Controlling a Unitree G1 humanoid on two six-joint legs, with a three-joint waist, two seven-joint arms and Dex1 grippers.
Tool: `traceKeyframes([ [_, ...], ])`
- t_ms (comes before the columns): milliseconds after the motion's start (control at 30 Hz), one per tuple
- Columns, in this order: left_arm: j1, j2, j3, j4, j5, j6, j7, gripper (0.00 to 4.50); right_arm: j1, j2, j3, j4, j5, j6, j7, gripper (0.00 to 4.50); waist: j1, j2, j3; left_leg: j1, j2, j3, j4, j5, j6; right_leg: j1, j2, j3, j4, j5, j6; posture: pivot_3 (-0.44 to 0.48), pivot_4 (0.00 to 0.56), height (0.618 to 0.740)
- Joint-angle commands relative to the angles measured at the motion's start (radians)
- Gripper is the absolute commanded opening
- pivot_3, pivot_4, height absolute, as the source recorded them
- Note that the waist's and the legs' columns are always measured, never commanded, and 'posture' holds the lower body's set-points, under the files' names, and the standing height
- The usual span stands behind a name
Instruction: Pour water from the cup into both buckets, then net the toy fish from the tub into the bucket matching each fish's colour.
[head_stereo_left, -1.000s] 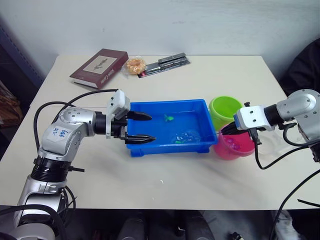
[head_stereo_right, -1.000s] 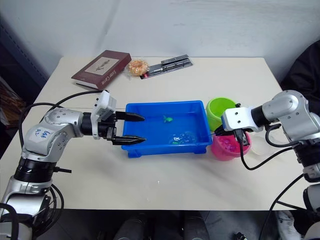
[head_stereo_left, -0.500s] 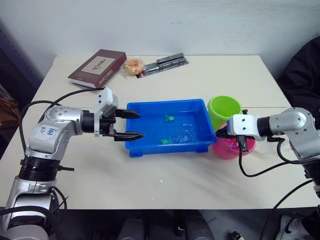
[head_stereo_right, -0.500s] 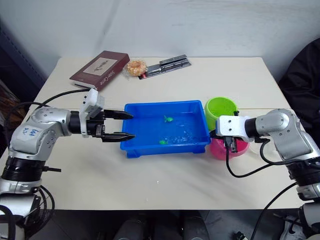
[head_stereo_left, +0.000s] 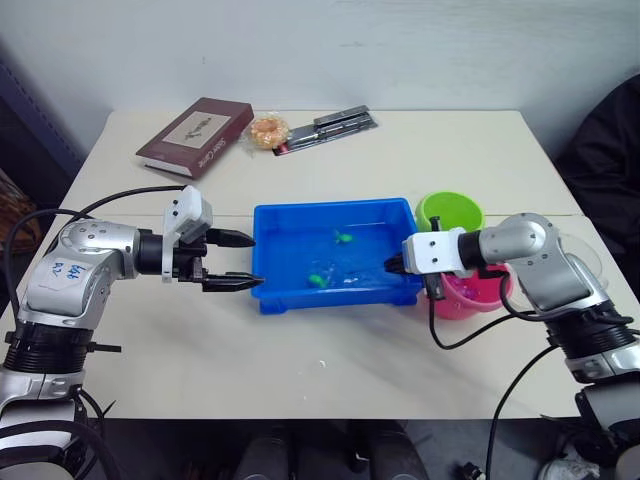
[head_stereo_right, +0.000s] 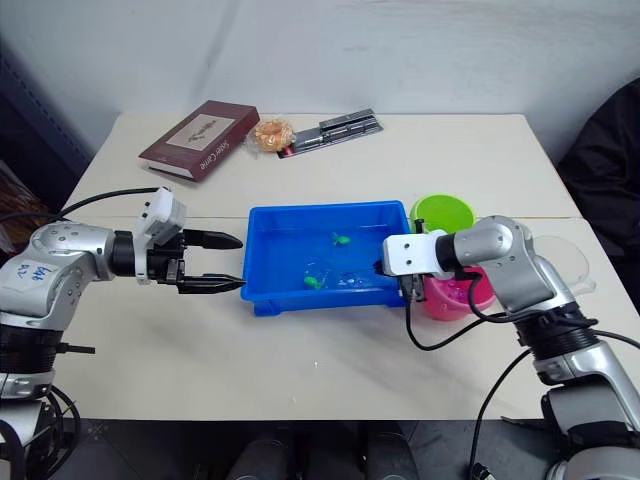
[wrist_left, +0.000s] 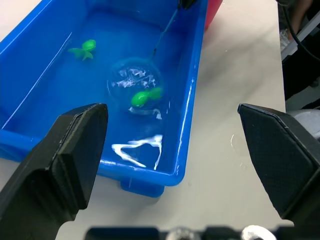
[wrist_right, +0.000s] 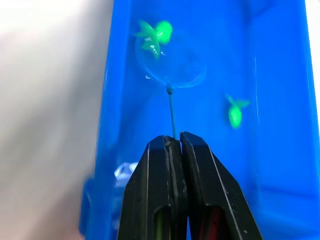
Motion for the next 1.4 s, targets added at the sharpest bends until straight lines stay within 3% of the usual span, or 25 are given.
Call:
traceKeyframes([
  [33,0.009,0.021,0.054,-0.047,-0.031,0.018,0.007,4.45,0.007,0.003,-0.079,-0.092,0.101,0.182,0.001,0.00,0.000,0.000,0.000,0.000,0.000,0.000,0.000,0.000,0.000,0.000,0.000,0.000,0.000,0.000,0.000,0.000,0.150,0.740],
  [100,0.009,0.018,0.067,-0.050,-0.043,0.030,0.006,4.45,0.020,0.008,-0.122,-0.133,0.167,0.302,-0.012,0.00,0.001,0.000,0.000,0.000,0.000,0.000,0.000,0.000,0.000,0.000,0.000,0.000,0.000,0.000,0.000,0.000,0.150,0.740],
  [467,-0.135,-0.124,0.049,0.008,-0.087,0.057,0.045,4.45,0.336,-0.085,-0.458,-0.375,0.298,0.412,-0.169,0.00,0.025,0.000,0.000,0.000,-0.002,0.000,0.000,0.000,0.000,0.001,0.001,-0.001,-0.001,0.000,0.001,0.000,0.150,0.740],
  [633,-0.273,-0.261,0.006,0.123,-0.072,0.029,0.066,4.45,0.502,-0.148,-0.680,-0.435,0.304,0.435,-0.228,0.00,0.030,-0.001,0.000,0.000,-0.002,0.001,0.000,0.000,0.001,0.001,0.003,0.000,0.000,0.001,0.001,0.000,0.150,0.740],
  [733,-0.319,-0.311,-0.016,0.168,-0.056,-0.002,0.056,4.45,0.557,-0.191,-0.741,-0.424,0.259,0.367,-0.251,0.00,0.030,-0.001,0.000,0.000,-0.003,0.001,0.000,0.000,0.002,0.001,0.003,0.000,-0.001,0.001,0.002,0.000,0.150,0.740],
  [1000,-0.372,-0.379,-0.058,0.229,-0.019,-0.059,0.027,4.45,0.599,-0.316,-0.706,-0.264,-0.054,-0.031,-0.420,0.00,0.014,-0.001,0.000,0.003,-0.003,0.007,-0.001,0.000,0.002,0.001,0.004,0.005,0.000,0.002,0.003,0.000,0.150,0.740],
  [1167,-0.379,-0.381,-0.057,0.235,-0.014,-0.064,0.017,4.45,0.574,-0.493,-0.604,-0.102,-0.393,-0.448,-0.647,0.00,0.005,-0.001,0.000,0.003,-0.003,0.008,-0.001,0.000,0.002,0.001,0.003,0.007,0.000,0.002,0.003,0.000,0.150,0.740],
  [1233,-0.378,-0.376,-0.057,0.234,-0.011,-0.063,0.013,4.45,0.565,-0.600,-0.540,-0.074,-0.611,-0.601,-0.799,0.00,0.003,-0.001,0.000,0.003,-0.002,0.008,-0.002,0.000,0.002,0.001,0.003,0.007,0.000,0.002,0.003,0.000,0.150,0.740],
  [1300,-0.378,-0.370,-0.057,0.233,-0.007,-0.063,0.009,4.45,0.552,-0.653,-0.509,-0.054,-0.717,-0.681,-0.896,0.00,0.002,-0.001,0.000,0.003,-0.002,0.009,-0.002,0.000,0.002,0.000,0.002,0.008,0.000,0.002,0.003,0.000,0.150,0.740],
  [1400,-0.386,-0.365,-0.053,0.242,0.000,-0.068,0.004,4.45,0.494,-0.702,-0.485,0.038,-0.740,-0.689,-0.939,0.00,0.001,-0.001,0.000,0.003,-0.001,0.009,-0.003,0.000,0.001,0.000,0.003,0.008,-0.001,0.002,0.003,0.000,0.150,0.740],
])
